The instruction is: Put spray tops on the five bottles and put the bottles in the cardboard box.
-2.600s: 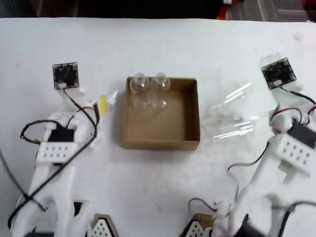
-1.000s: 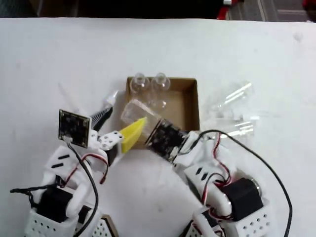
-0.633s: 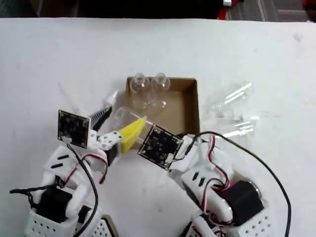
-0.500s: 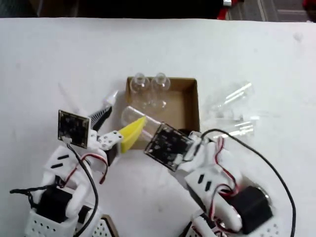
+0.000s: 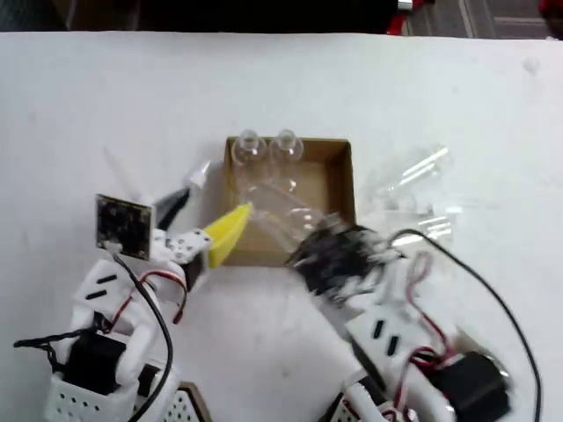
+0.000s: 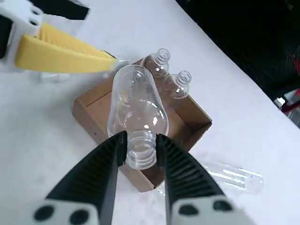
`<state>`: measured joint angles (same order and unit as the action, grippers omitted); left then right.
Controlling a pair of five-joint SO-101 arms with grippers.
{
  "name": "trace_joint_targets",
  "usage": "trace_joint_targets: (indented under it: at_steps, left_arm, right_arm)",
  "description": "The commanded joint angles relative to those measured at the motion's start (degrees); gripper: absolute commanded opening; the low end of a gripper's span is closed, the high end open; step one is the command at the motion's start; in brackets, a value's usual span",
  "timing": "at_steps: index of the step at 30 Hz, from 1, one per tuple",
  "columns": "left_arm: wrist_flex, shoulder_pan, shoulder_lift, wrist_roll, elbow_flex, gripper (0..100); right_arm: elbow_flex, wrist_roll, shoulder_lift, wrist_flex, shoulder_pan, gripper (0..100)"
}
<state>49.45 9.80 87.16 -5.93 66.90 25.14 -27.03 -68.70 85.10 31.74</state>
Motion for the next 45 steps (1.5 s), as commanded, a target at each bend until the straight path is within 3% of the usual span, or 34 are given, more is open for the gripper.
trace_joint_targets:
  at_steps: [1, 8, 16, 22, 29, 45]
  left_arm:
    - [-1.6, -7.6, 0.7, -1.6, -2.3, 29]
    - [-7.1, -16.5, 0.6, -7.0, 0.7, 28]
    - [-15.0, -16.8, 0.7, -7.0, 8.0, 19]
    - [-15.3, -16.6, 0.7, -7.0, 9.0, 19]
    - [-25.4, -16.5, 0.7, -6.6, 15.6, 17]
    - [-25.6, -16.5, 0.7, -6.6, 16.0, 17]
  right_arm:
    - [-10.9, 6.1, 7.1, 8.0, -6.1, 1.5]
    - [-20.1, 5.5, 27.6, 11.9, -18.3, 1.6]
    - [-25.6, 5.5, 42.3, 5.4, -18.9, 1.6]
    - [-30.9, 5.5, 52.7, 3.1, -19.0, 1.6]
    - [-40.3, 5.5, 63.7, 2.9, -19.8, 1.6]
    - [-54.4, 5.5, 81.5, 3.3, -21.5, 1.6]
